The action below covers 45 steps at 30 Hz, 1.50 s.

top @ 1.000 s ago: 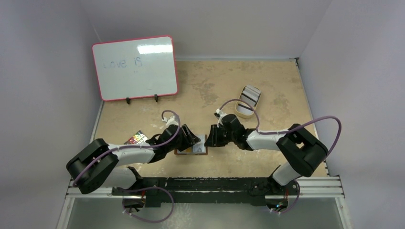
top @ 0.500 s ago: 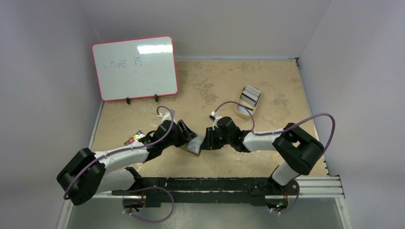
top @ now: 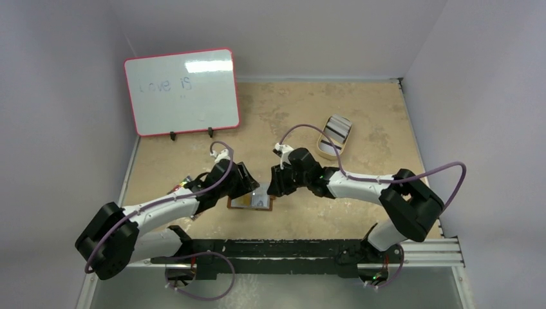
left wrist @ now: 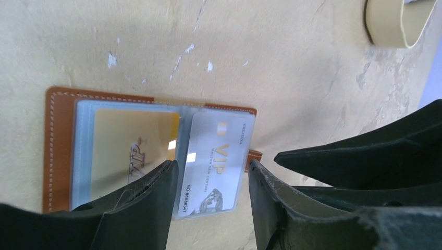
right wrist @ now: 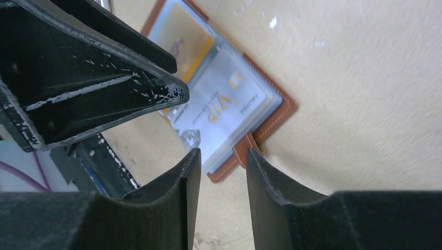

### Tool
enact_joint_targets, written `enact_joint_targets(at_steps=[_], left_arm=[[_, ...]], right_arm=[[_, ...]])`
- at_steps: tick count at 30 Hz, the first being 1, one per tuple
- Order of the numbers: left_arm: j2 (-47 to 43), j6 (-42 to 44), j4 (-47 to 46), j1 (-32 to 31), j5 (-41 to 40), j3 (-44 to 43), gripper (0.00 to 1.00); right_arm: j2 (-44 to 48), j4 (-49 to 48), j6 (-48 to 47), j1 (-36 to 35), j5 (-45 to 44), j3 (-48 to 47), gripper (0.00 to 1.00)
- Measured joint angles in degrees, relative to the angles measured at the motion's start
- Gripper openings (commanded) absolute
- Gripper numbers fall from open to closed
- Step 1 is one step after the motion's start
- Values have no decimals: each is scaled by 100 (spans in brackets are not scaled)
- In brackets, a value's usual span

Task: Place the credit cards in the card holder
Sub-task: Insert the credit card into the card holder, then close the card holder at the center of the board.

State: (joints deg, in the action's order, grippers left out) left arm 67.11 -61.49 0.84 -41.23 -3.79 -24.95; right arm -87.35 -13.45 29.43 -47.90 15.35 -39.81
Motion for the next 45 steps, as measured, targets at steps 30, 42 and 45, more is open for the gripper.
enact_joint_targets(at_steps=[30, 42, 45], left_arm=[[-575, 472, 2365, 785, -938, -437, 55], [-575, 463, 2428, 785, -1071, -402, 52], [-664, 448, 2465, 787, -1128, -402, 50]], right_arm=[[-1233, 2096, -4385, -570, -623, -1657, 46], [-1154, 2201, -4395, -693, -472, -1700, 47], [-1126, 2098, -4376, -721, -380, -1700, 47]])
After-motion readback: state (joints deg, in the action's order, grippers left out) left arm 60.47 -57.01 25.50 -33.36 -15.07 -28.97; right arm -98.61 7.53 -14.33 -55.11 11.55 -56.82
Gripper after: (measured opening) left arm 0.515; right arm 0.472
